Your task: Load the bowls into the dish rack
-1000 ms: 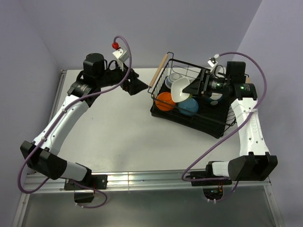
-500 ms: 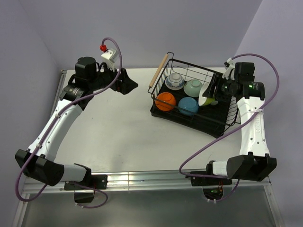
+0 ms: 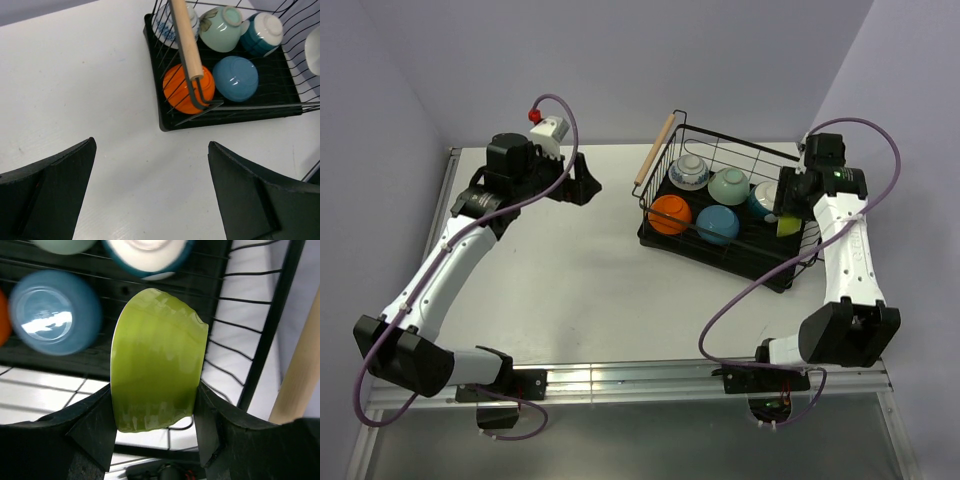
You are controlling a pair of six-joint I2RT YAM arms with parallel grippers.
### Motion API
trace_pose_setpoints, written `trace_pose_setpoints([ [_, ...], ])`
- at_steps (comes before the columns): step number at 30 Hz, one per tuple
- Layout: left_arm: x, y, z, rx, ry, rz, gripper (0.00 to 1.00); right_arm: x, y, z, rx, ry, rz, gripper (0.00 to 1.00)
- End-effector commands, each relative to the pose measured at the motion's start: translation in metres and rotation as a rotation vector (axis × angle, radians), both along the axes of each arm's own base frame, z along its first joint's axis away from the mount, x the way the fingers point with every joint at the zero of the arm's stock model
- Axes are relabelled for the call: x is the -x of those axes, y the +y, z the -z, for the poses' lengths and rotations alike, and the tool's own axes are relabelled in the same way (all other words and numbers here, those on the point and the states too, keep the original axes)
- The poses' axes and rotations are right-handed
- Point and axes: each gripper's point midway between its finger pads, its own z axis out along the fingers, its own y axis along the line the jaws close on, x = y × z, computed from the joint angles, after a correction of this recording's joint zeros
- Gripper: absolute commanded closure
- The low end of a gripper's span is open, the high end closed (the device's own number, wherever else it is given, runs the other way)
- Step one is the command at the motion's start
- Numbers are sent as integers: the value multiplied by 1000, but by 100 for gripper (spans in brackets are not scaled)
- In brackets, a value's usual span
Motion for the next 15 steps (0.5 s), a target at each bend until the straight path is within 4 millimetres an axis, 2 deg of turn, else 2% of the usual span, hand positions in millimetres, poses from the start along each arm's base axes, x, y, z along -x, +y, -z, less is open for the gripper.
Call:
trace_pose_setpoints([
  [1, 3, 13, -12, -8, -63, -56, 1, -11, -20, 6, 124, 13, 28, 100],
  [2, 3, 16, -9, -17, -64, -69, 0, -10, -27, 10, 173, 41, 21, 100],
  [9, 0, 22, 0, -33, -52, -94, 0, -10, -32, 31, 284, 129, 26, 100],
  [15, -3, 25, 1, -40, -57, -116, 1, -10, -25, 49, 343, 187, 0, 100],
])
